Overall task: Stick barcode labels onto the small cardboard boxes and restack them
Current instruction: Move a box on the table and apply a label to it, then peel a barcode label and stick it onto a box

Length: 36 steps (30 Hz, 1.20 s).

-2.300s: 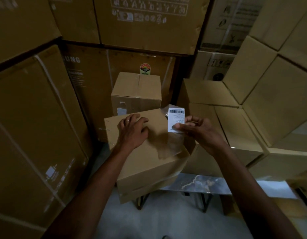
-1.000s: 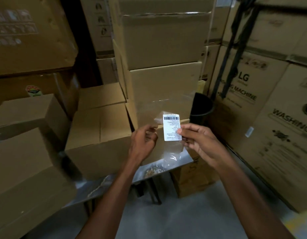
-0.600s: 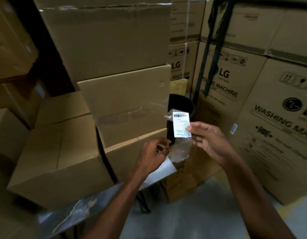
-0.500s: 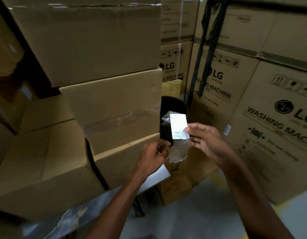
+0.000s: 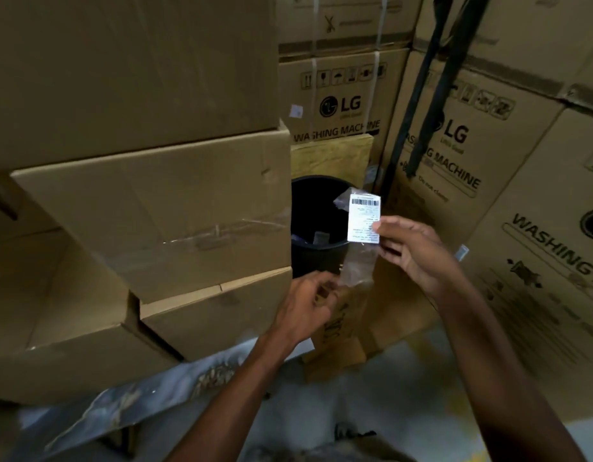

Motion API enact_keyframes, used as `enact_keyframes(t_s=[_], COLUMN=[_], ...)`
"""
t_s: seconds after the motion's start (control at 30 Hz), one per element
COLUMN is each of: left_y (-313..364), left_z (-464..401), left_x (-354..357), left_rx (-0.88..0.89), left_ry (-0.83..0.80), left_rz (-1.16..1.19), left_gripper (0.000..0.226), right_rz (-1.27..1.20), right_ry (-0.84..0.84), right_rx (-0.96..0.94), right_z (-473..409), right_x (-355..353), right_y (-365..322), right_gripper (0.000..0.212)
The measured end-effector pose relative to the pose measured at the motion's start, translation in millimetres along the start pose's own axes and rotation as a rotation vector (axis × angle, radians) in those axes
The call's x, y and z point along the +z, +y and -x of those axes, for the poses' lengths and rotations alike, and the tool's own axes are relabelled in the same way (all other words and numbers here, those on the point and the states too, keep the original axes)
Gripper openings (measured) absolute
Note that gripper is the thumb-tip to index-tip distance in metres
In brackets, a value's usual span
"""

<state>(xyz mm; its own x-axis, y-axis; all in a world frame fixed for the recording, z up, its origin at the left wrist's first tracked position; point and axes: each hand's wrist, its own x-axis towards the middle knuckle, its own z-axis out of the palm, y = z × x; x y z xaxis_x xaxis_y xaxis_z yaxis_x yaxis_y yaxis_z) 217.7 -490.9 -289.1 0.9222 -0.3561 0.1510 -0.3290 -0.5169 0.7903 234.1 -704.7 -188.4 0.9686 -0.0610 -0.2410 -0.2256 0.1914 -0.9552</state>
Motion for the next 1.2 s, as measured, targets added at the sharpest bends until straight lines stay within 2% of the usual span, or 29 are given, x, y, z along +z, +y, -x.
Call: enact_keyframes(t_s=[0.13, 0.3, 0.53, 0.8, 0.87, 0.93, 1.0, 1.07, 1.2], left_y=[5.1, 13.4, 16.3, 27.6, 30.1, 32.4, 33.4, 31.9, 27.1], left_z=[-7.0, -13.1, -12.2, -11.2, -9.5, -6.4, -2.2, 2.8, 18.9], left_x=[5.7, 16.0, 24.5, 22.4, 22.6, 22.4, 21.5, 19.9, 14.1], left_rx=[-0.112, -0.224, -0.348, -0.439, -0.445, -0.446, -0.453, -0.470, -0.528], left_ry=[0.073, 0.171, 0.303, 0.412, 0.436, 0.450, 0.474, 0.508, 0.545], left_rz=[0.024, 0.048, 0.027, 0.028, 0.029, 0.032, 0.025, 0.015, -0.027], left_gripper=[0.025, 0.028, 0.027, 0.030, 0.029, 0.029, 0.030, 0.031, 0.026], right_rz=[0.066, 0.189, 0.371, 0.514, 0.531, 0.479, 0.388, 0.288, 0.093], right_ry=[0.010, 0.002, -0.096, -0.137, -0.126, -0.126, -0.196, -0.356, -0.705], right_rx=[0.017, -0.060, -0.154, -0.198, -0.208, -0.200, -0.162, -0.090, 0.034], right_z=[-52.0, -112.0, -179.6, -207.0, -206.5, -197.0, -174.7, -140.6, -79.5], right_x=[6.7, 22.0, 30.0, 23.6, 22.8, 22.6, 26.0, 32.6, 41.9], right_y=[-18.3, -22.8, -2.6, 19.2, 21.5, 19.7, 12.2, -0.2, -19.8], right_gripper=[0.008, 0.009, 0.012, 0.014, 0.026, 0.025, 0.013, 0.004, 0.013])
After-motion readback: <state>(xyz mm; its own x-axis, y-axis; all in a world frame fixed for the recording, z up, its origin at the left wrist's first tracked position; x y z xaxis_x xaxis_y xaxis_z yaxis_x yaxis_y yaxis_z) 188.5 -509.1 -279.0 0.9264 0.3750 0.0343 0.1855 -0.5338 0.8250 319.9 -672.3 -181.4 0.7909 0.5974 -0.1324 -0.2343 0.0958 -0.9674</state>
